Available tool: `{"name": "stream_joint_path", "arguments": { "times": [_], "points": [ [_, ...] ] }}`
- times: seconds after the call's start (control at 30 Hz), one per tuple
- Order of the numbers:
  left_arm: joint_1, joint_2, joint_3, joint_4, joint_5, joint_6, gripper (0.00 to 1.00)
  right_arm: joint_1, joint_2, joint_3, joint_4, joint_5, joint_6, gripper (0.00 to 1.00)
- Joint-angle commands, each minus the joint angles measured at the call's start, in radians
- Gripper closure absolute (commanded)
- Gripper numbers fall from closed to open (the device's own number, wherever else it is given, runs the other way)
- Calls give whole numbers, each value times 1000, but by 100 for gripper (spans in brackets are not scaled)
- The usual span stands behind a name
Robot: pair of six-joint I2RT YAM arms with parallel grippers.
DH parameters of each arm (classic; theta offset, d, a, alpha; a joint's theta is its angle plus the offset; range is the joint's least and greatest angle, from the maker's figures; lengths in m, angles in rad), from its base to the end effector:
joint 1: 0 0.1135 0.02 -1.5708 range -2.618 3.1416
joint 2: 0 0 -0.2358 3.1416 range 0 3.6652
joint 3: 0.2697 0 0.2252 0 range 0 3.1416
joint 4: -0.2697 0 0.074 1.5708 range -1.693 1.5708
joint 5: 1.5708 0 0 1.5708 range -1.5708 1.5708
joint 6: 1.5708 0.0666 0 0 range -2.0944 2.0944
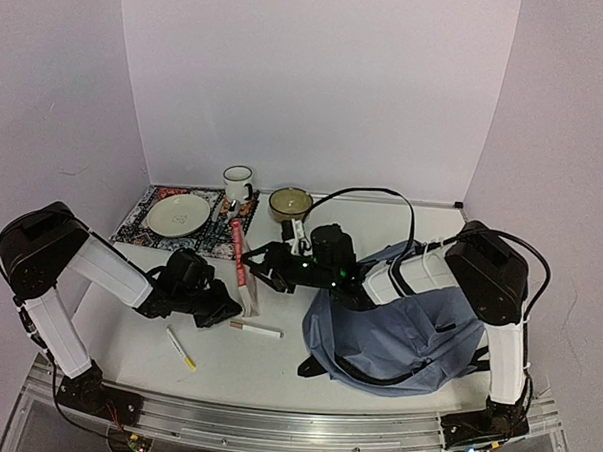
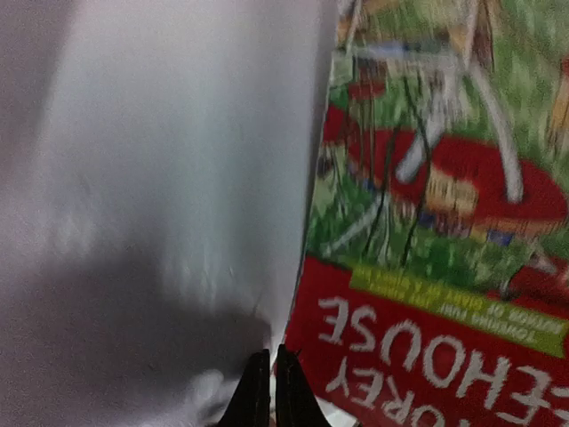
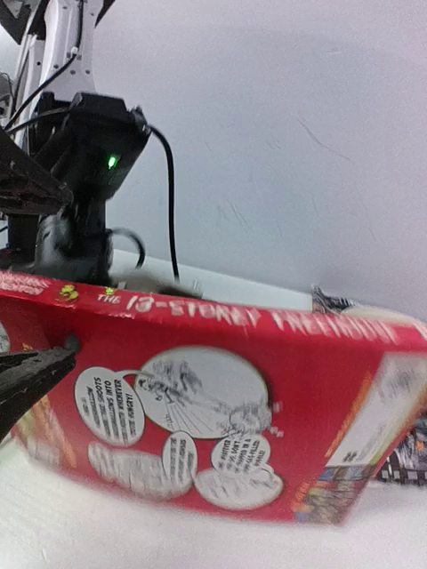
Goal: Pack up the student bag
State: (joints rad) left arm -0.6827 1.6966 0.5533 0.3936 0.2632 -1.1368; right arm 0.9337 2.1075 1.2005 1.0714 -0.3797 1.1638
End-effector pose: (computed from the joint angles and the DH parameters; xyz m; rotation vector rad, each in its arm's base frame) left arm 0.2183 -0.1998 0.0805 -0.4417 2.5813 -1.1108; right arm 0.2512 0.3809 0.2044 -0.1891 1.7466 1.9160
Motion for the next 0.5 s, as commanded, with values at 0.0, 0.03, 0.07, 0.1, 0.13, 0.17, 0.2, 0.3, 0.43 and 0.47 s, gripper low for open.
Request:
{"name": "stream_joint_path", "arguments": {
  "times": [0.0, 0.03, 0.07, 0.1, 0.13, 0.17, 0.2, 0.3, 0.43, 0.47],
  "points": [
    [-29, 12, 4, -6, 96, -18, 94, 37, -21, 30, -156, -7, -36, 49],
    [-29, 12, 4, -6, 95, -18, 94, 36, -22, 31, -221, 20, -39, 49],
    [-30, 14, 4, -5, 94, -19, 94, 37, -23, 31, -261, 37, -46, 49],
    [-30, 15, 4, -4, 93, -20, 94, 37, -22, 30, -286, 47, -53, 49],
    [-31, 15, 4, -4, 92, -20, 94, 37, -22, 29, -309, 58, -58, 48],
    [-31, 15, 3, -4, 91, -20, 95, 36, -22, 31, -337, 71, -66, 48],
    [-32, 14, 3, -4, 89, -21, 95, 36, -24, 33, -365, 86, -81, 47],
    [-32, 3, -4, -4, 79, -22, 94, 37, -39, 19, -390, 108, -112, 45],
    [-32, -30, -27, -4, 43, -29, 90, 36, -74, 21, -410, 119, -161, 43],
    [-32, -39, -31, -4, 36, -31, 89, 34, -81, 26, -422, 124, -176, 43]
  ]
}}
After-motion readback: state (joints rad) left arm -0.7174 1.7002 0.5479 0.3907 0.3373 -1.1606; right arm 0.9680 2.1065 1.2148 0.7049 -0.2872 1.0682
